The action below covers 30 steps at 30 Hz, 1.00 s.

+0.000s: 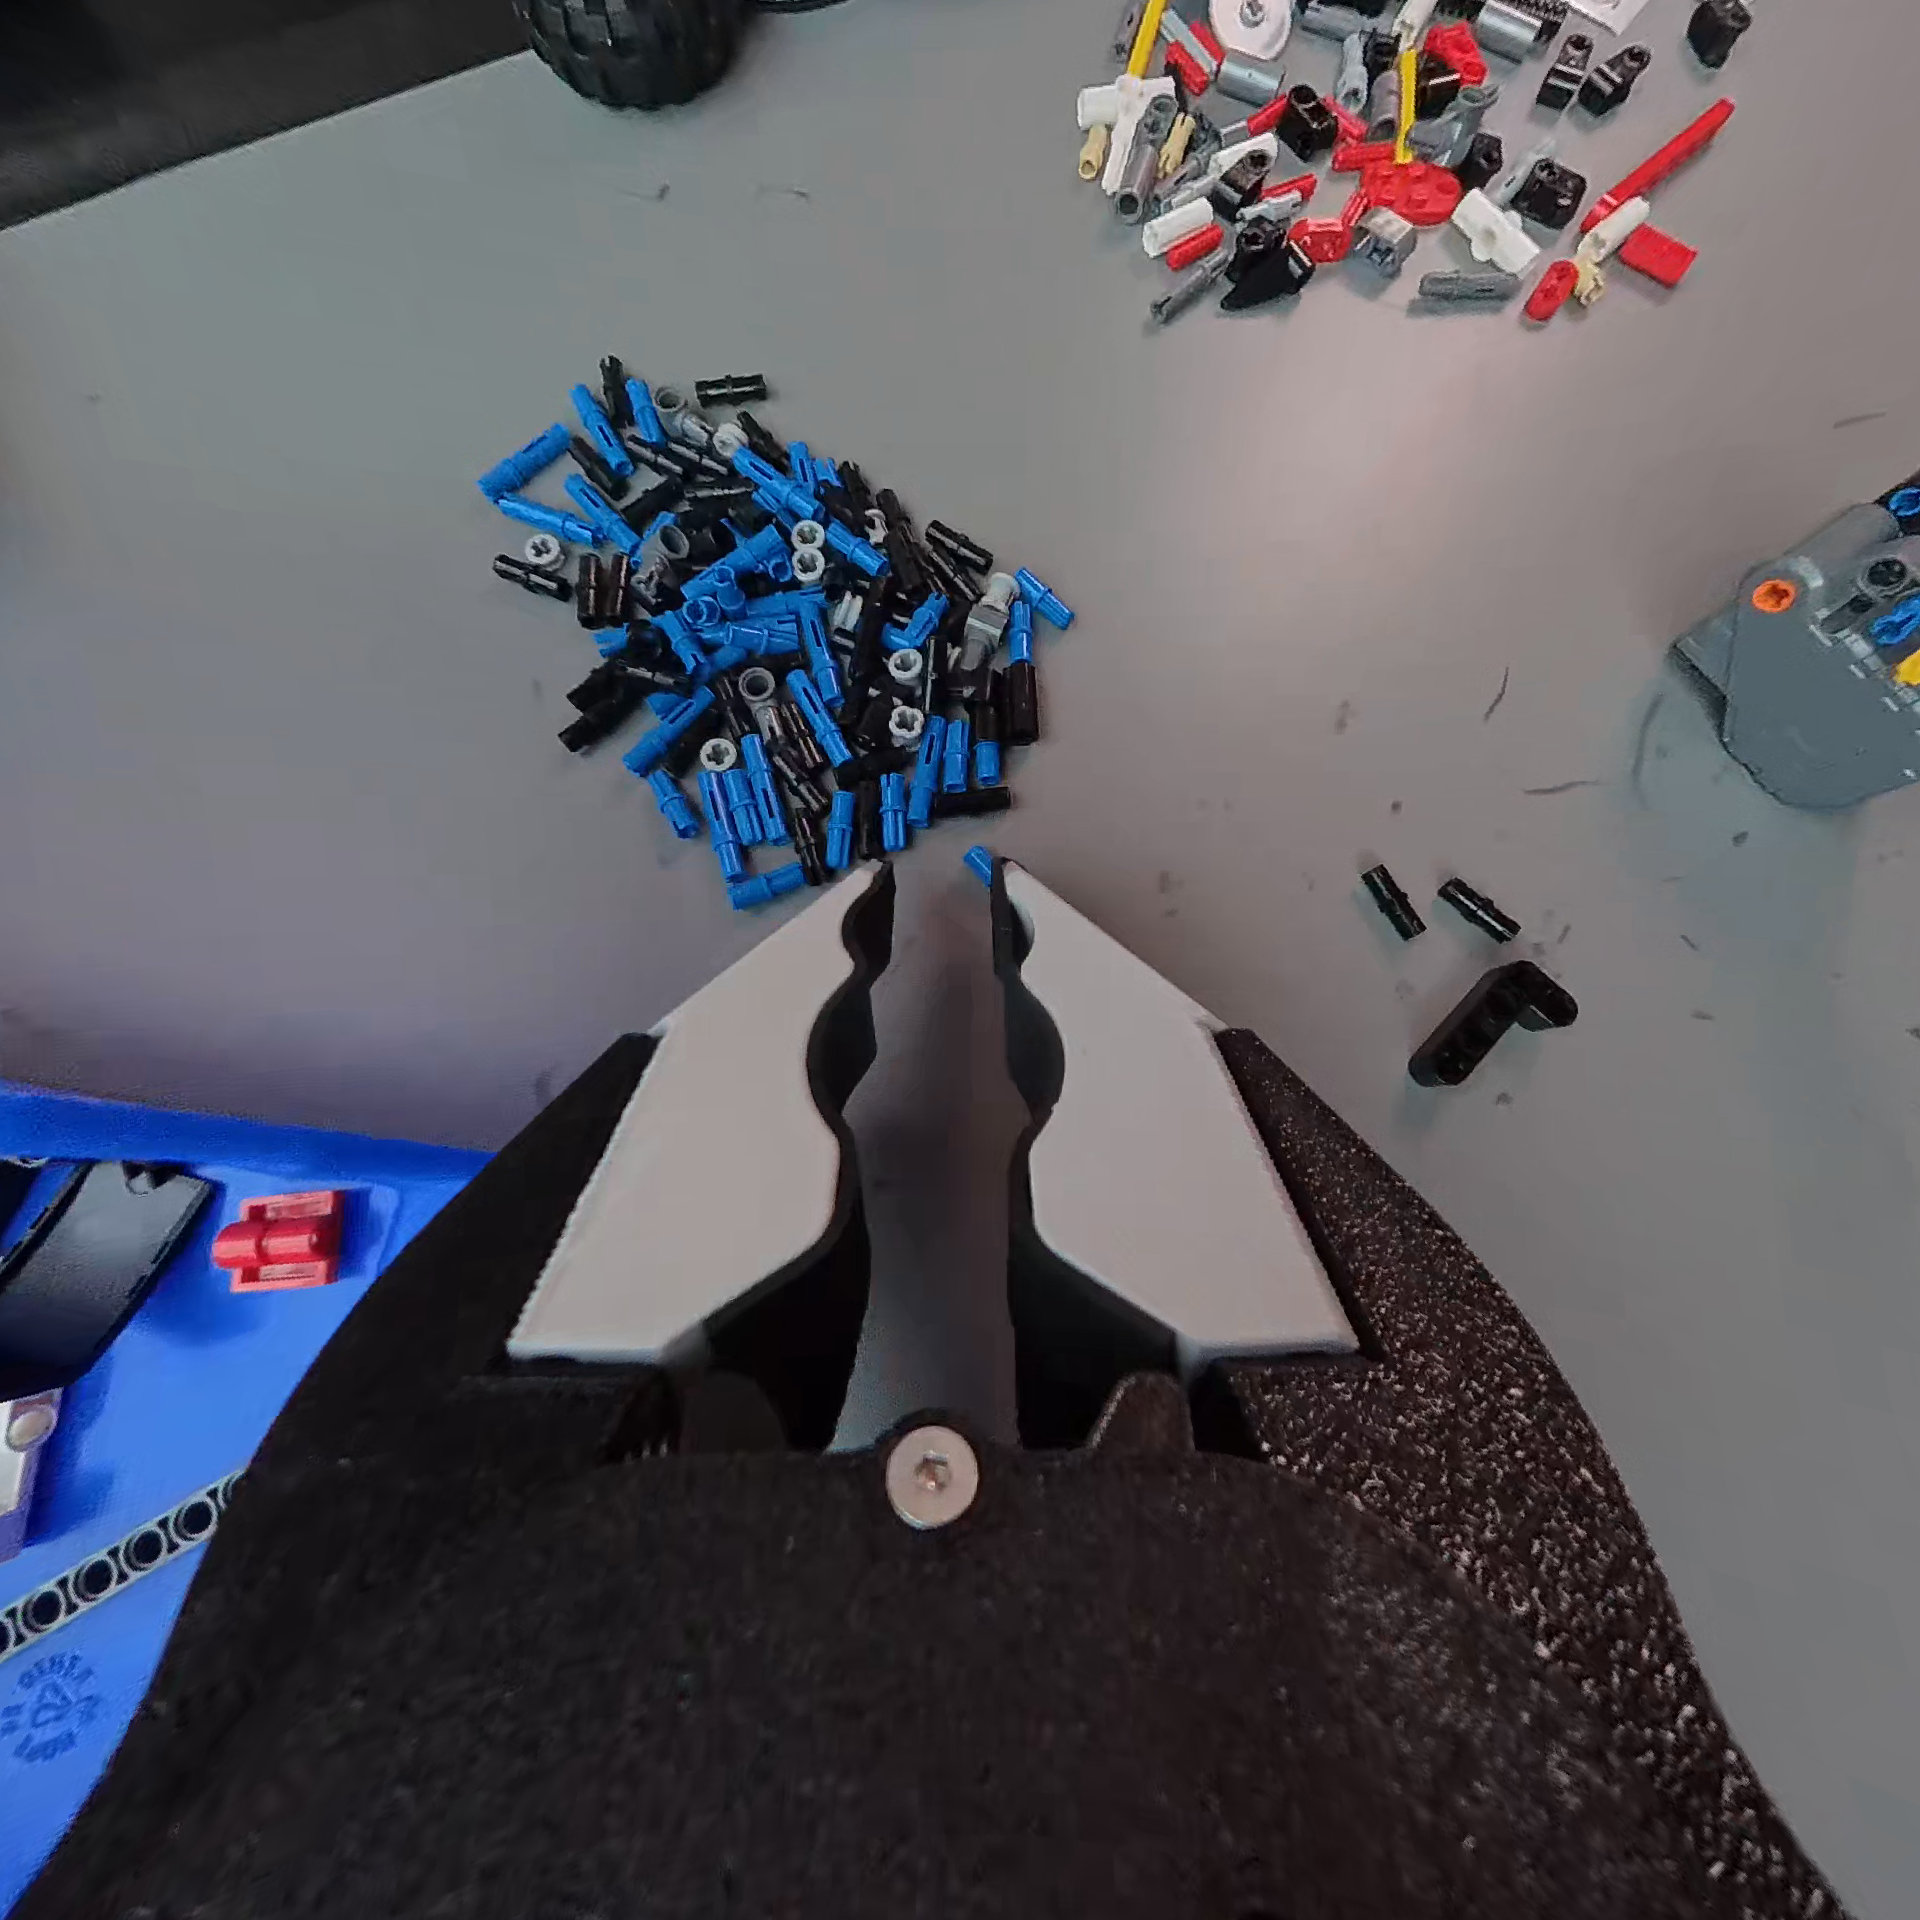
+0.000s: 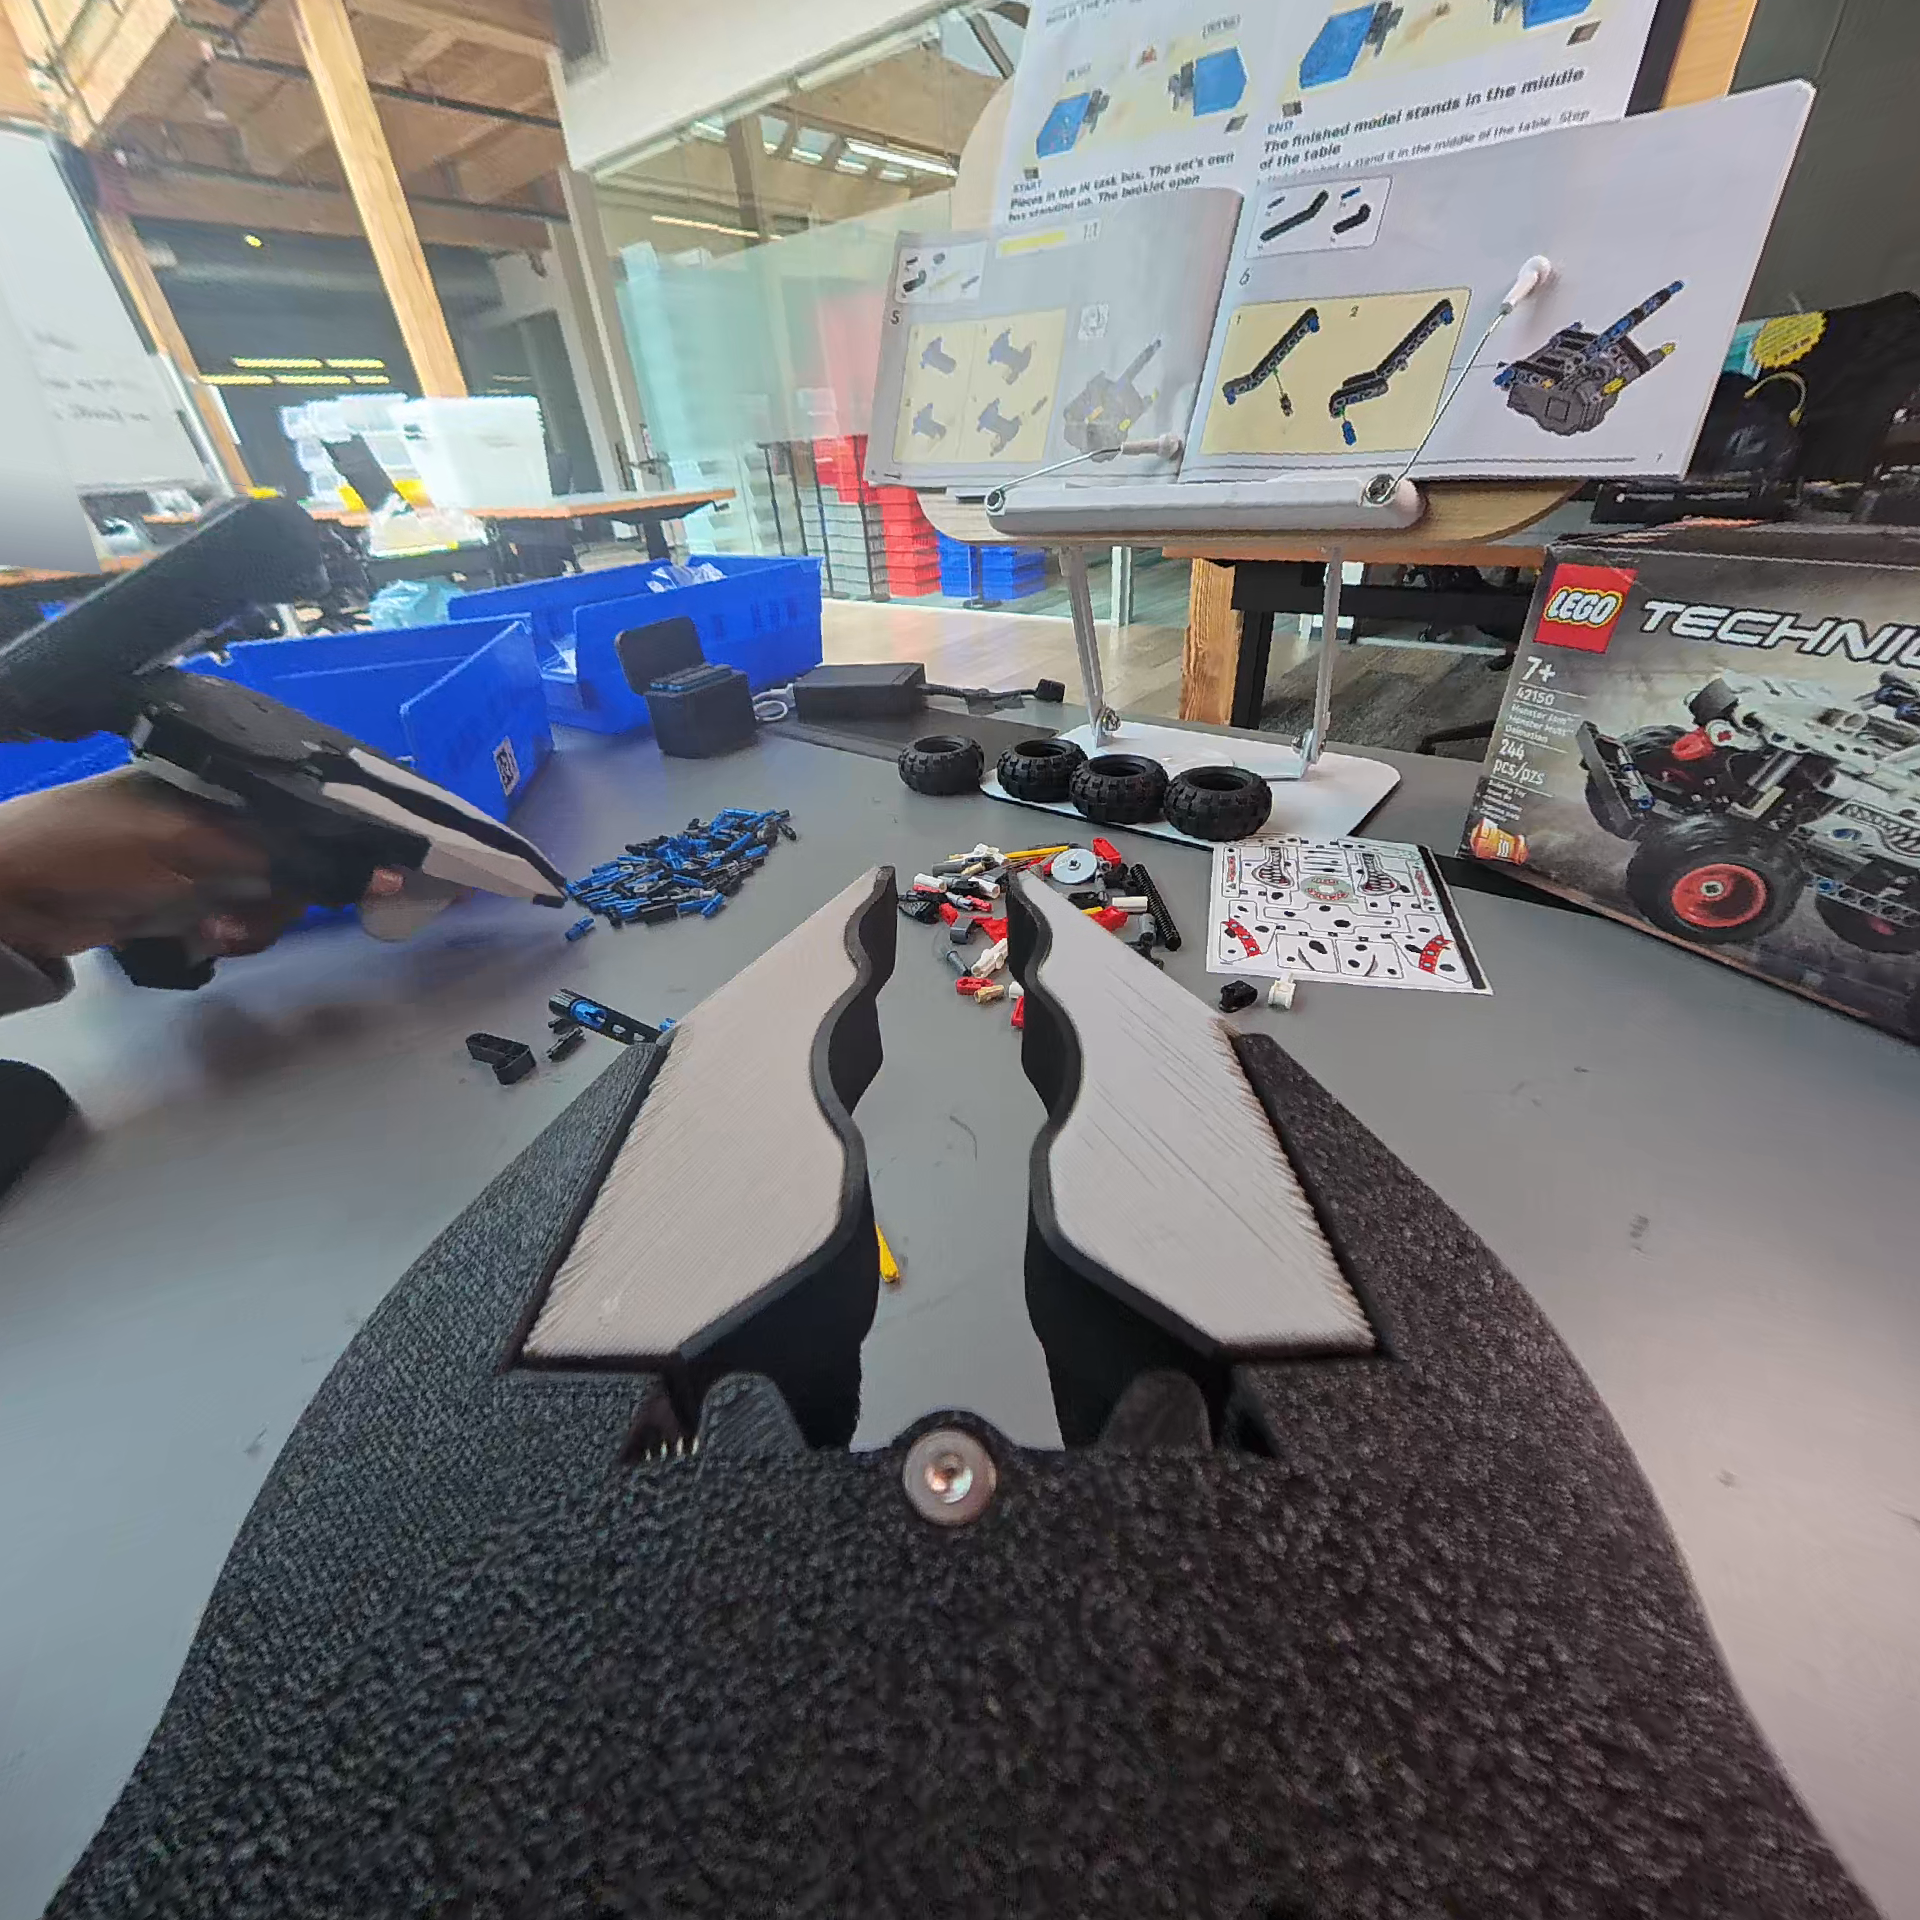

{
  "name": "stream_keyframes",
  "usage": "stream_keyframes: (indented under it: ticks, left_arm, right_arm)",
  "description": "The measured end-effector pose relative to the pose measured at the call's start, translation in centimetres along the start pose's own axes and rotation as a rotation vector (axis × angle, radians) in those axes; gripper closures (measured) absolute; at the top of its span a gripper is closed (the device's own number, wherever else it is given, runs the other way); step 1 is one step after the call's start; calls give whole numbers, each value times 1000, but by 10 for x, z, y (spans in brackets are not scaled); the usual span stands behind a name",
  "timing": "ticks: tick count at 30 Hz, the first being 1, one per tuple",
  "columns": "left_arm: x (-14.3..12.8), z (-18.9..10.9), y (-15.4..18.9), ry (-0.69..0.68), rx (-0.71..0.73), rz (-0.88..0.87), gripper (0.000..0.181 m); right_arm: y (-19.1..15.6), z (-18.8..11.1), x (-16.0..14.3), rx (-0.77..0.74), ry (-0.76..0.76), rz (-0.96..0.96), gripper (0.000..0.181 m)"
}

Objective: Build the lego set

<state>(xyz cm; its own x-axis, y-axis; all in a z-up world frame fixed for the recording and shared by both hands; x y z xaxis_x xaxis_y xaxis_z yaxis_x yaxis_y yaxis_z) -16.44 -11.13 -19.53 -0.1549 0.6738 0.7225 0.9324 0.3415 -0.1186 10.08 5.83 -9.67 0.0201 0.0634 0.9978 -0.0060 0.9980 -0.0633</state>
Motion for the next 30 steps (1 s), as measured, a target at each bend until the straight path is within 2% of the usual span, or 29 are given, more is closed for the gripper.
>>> stream_keyframes:
  ticks: [5,10,16,24,30]
  left_arm:
    - [-8,4,8,-7,-8,6,162]
    - [-1,8,-7,24,80,-10,163]
    - [-1,15,-4,22,94,38,170]
    - [6,15,0,66,99,75,170]
    - [7,22,3,41,86,102,168]
  right_arm:
    - [1,-1,-2,11,-7,24,161]
    - [-1,2,-6,22,-26,36,161]
    - [-1,3,-9,26,-44,30,162]
    - [-2,5,-14,34,-62,42,162]
    - [-3,6,-17,39,-77,39,162]
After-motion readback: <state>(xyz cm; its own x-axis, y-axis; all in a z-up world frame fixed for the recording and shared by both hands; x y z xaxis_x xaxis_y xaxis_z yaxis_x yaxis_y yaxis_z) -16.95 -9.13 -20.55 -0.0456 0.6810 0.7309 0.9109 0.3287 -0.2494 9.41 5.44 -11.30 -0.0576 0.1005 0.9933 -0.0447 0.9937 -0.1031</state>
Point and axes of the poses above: each gripper's, where its closed fingertips meet, z out along the fingers, x out of its top, y = z × x across the jaws, the point moved 2 cm from there along -z, back along the fingers, and after that the axes turned 11 degrees about x, right-handed, at the moved point
